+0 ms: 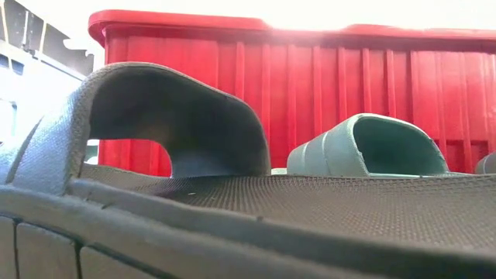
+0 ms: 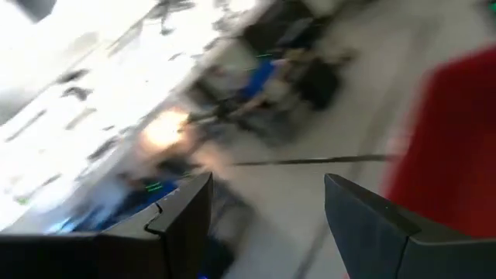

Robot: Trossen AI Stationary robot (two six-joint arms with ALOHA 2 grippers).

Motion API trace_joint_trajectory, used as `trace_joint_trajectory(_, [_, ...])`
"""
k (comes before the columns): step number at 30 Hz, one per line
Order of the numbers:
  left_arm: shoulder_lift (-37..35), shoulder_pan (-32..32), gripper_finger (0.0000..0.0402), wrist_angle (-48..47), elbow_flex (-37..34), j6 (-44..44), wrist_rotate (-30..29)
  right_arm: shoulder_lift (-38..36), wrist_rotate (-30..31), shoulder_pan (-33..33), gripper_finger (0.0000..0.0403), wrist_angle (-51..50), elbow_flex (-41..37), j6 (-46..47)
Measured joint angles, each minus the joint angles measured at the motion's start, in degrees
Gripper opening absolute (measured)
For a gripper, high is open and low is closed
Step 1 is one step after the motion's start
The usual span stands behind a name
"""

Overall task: Pick and place slides into bin
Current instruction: Put the green slipper into the red bin

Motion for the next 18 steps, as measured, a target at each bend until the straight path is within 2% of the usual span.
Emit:
trace_joint_trajectory(2, [1.22, 0.04, 0.023, -13.43, 2.01, -11.6, 4.26, 5.08, -3.05, 0.0, 0.0119, -7.46, 8.21, -1.56])
trace_joint_trajectory(4, [3.06, 0.04, 0.023, -27.93, 3.67, -22.83, 5.72, 10.82, -3.49, 0.0, 0.0119, -17.25, 17.31, -3.15])
trace_joint_trajectory(7, [5.83, 0.04, 0.023, -49.83, 4.81, -34.42, 6.2, 19.87, -0.38, 0.0, 0.0119, -32.69, 30.16, -5.41])
trace_joint_trajectory(9, [7.4, 0.09, 0.023, -60.86, 4.96, -40.61, 8.18, 25.59, 2.24, 0.0, 0.0119, -41.54, 37.58, -6.51])
trace_joint_trajectory(10, [8.19, 0.31, 0.023, -63.86, 4.91, -42.72, 10.17, 28.1, 3.75, 0.0, 0.0119, -44.5, 40.62, -7.08])
trace_joint_trajectory(12, [9.35, 2.78, 0.023, -62.26, 3.95, -41.84, 15.58, 32.83, 7.99, 0.0, 0.0119, -48.74, 46.22, -7.73])
trace_joint_trajectory(14, [10.0, 5.54, 0.023, -62.3, 3.32, -40.79, 23.66, 37.08, 12.02, 0.0, 0.0119, -51.15, 50.65, -8.01])
trace_joint_trajectory(18, [13.36, 12.74, 0.023, -62.72, 0.99, -46.17, 30.07, 43.48, 16.98, -0.02, 0.0119, -52.67, 58.02, -8.97])
